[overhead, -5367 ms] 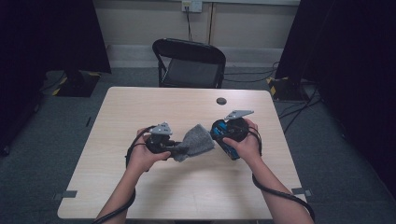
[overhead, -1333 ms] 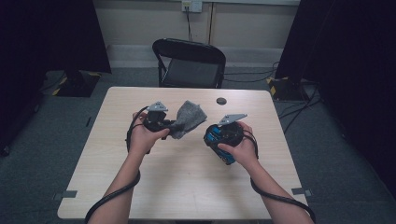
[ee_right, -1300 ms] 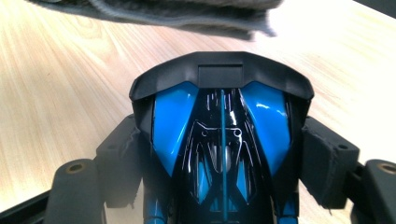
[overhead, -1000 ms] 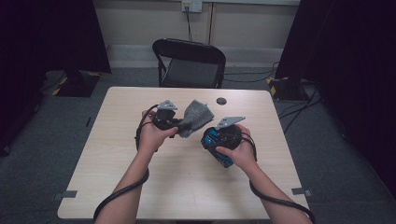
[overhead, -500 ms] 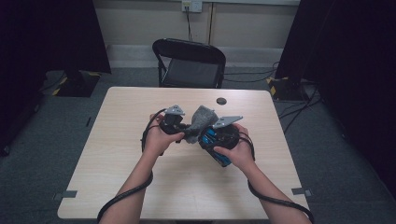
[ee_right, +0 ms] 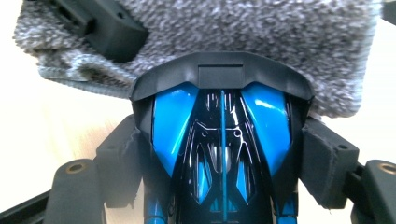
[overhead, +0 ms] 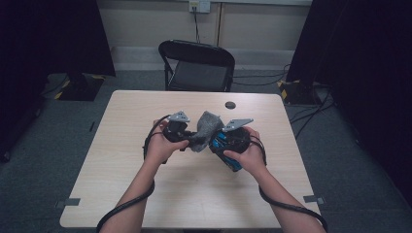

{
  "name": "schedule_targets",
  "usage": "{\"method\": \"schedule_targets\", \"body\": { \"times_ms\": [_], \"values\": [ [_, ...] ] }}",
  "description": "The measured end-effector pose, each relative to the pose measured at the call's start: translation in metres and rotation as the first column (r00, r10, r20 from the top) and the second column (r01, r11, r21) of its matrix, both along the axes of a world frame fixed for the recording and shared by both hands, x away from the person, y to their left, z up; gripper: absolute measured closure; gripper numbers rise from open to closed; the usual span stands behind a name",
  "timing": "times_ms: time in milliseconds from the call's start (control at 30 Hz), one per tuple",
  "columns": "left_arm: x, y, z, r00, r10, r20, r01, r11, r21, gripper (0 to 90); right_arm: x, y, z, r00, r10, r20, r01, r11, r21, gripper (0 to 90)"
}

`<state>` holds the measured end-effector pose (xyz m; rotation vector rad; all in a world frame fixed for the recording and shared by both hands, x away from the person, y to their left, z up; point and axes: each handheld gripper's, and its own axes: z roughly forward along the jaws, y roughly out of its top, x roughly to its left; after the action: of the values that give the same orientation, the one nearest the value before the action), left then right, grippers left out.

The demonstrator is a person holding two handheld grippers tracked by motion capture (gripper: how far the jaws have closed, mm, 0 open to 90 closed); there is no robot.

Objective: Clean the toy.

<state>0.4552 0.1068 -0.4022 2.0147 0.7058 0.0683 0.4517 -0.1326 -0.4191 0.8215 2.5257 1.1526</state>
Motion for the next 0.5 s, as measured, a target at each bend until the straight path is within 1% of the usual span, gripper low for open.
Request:
{"method": "schedule_targets", "body": {
  "times_ms": [133,200,233,367,433,500],
  "values": [
    [-0.002,0.001,-0.002,1.0000,-0.009,-0.005,0.009,1.0000,-0.001,71.8,0.002,-0.002,0.000,0.9999,-0.013,0.001,0.013,1.000,-0.004,25.6],
    [-0.004,0.001,-0.003,0.9999,-0.009,-0.007,0.009,0.9999,-0.009,71.8,0.004,-0.003,-0.001,0.9998,-0.019,-0.001,0.019,1.000,-0.008,25.6],
    [-0.004,0.001,-0.005,0.9998,-0.018,-0.007,0.018,0.9998,-0.006,71.8,0.005,-0.005,-0.001,0.9996,-0.028,-0.001,0.028,1.000,-0.011,25.6],
    [-0.006,0.001,-0.006,0.9996,-0.026,-0.013,0.026,0.9997,-0.002,71.7,0.008,-0.008,-0.001,0.9990,-0.045,-0.002,0.045,0.999,-0.017,25.6],
    [-0.007,0.000,-0.006,0.9996,-0.027,-0.010,0.027,0.9996,0.000,71.8,0.009,-0.009,-0.001,0.9988,-0.050,-0.003,0.050,0.999,-0.016,25.6],
    [-0.008,0.000,-0.007,0.9991,-0.040,-0.013,0.039,0.9992,-0.007,71.8,0.011,-0.012,0.000,0.9980,-0.063,-0.006,0.063,0.998,-0.012,25.6]
  ]
}}
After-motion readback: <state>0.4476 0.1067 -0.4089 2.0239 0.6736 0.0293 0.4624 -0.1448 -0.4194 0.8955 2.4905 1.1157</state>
